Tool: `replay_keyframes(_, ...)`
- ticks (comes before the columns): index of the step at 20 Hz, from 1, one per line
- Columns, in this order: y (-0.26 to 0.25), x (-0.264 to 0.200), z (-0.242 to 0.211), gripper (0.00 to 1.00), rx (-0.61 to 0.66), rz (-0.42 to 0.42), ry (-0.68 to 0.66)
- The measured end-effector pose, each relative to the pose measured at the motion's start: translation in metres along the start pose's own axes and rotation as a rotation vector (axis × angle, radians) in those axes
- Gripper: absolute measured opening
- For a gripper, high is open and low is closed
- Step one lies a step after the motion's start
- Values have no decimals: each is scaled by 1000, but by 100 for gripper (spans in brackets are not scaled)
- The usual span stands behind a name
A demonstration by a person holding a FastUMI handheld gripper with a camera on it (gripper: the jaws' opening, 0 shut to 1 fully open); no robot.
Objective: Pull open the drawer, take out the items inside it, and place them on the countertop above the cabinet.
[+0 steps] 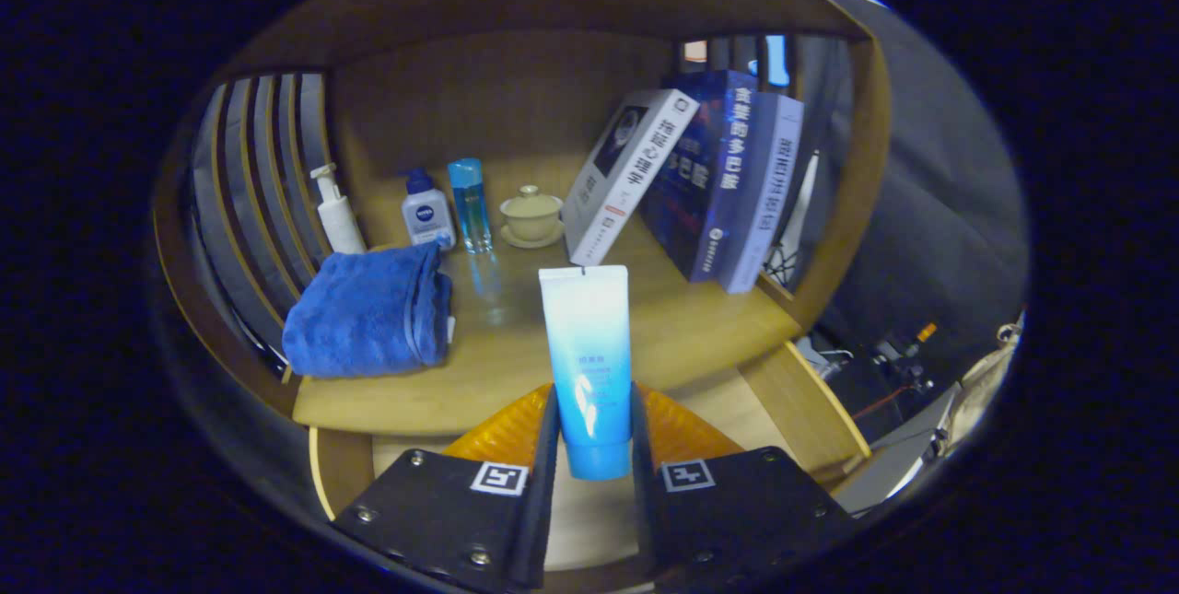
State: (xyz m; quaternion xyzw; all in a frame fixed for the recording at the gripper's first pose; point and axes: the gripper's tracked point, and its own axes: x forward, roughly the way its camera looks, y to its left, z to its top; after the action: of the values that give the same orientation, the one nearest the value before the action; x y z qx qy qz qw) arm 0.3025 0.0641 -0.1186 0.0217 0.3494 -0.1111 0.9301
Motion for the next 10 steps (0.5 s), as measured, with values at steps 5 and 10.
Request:
replay_keyframes(5, 4, 46, 9, 38, -9, 61, 0)
replay_keyframes(10, 3, 72, 6, 38, 11, 85, 25)
